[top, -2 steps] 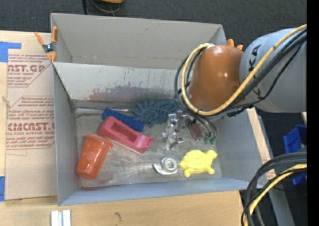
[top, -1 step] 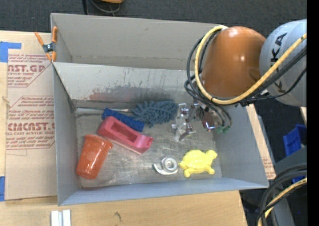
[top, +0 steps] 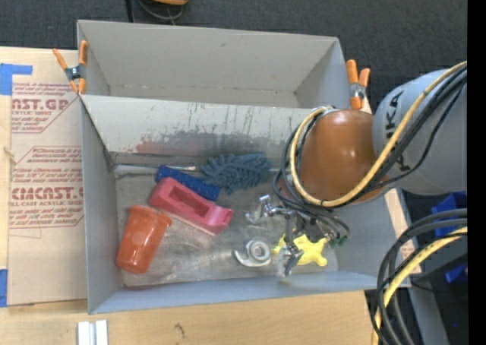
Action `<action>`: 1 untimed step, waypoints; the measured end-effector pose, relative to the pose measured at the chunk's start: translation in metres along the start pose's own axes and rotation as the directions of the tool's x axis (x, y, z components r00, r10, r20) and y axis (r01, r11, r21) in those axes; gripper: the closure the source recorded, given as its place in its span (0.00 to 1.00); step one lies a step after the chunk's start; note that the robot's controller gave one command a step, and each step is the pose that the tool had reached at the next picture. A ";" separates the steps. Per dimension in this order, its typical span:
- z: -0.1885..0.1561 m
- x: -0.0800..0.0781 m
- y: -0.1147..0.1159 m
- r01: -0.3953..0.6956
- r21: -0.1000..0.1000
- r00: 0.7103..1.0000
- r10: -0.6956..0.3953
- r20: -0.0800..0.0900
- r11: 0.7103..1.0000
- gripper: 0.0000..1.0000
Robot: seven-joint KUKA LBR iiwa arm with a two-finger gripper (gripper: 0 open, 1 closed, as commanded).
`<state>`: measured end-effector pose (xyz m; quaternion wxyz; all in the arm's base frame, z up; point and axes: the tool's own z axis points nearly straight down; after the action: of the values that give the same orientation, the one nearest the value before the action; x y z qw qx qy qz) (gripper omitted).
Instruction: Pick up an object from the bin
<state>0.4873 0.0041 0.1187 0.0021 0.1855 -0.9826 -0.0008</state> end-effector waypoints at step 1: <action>-0.003 0.000 -0.001 -0.003 0.002 1.000 0.003 0.003 1.000 0.00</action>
Offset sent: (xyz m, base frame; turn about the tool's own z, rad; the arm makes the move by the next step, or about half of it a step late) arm -0.0019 -0.0252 -0.0487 -0.4126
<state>0.4879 0.0036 0.1217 0.0006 0.1843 -0.9829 -0.0003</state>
